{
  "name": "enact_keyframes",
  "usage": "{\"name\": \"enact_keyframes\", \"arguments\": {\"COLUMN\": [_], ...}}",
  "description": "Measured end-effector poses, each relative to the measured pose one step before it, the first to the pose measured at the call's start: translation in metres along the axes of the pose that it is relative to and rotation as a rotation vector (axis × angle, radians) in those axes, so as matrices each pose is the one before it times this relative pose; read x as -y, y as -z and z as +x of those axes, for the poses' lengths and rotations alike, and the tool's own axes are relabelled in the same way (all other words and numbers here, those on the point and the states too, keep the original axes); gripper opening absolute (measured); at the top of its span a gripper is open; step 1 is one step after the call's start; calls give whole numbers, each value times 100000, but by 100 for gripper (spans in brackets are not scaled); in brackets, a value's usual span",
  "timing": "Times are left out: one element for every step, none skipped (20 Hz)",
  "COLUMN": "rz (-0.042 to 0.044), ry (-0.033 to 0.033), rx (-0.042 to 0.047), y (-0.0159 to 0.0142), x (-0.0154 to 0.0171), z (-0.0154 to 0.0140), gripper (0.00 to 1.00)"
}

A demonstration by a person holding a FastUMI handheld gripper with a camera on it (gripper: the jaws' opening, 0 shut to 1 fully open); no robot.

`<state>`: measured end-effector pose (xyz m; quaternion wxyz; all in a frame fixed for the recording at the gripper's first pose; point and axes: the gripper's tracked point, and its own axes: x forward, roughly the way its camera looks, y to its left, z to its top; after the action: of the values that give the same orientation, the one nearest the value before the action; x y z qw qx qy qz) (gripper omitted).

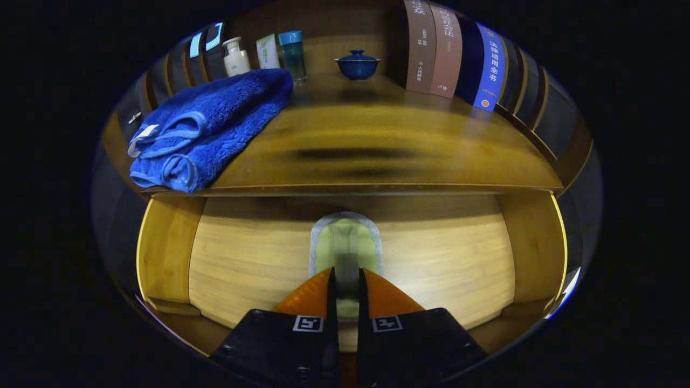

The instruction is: Pull open the drawer, take out the items inside it, and place them on the countertop above the cabinet.

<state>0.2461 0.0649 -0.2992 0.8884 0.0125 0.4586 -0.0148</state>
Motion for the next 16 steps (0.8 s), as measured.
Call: {"name": "enact_keyframes", "arguments": {"rz": [-628,-583,-259,708,800,562,112,-293,-338,-353,-243,25,46,-85,-145,-140], "ry": [173,-142,-42,-206,-604,-412,-487,-266,-153,102,-18,-18,-56,13,-2,9], "rx": [432,581,584,890,926,804,862,740,1087,1287,1340,1400,1296,973,880,831], "y": [250,209,178,18,-36,47,-21,11,-85,-258,-311,-479,-424,-462,-435,-547], "x": [20,-51,0,-56,-99,23,-169,-59,-62,54,26,91,-24,24,82,52], "z": [-623,-679,-644,-769,-735,-758,-783,-859,-810,-848,-817,-720,-684,-611,-578,-546], "gripper": [18,18,18,18,18,18,18,18,18,18,17,18,18,18,18,18]}}
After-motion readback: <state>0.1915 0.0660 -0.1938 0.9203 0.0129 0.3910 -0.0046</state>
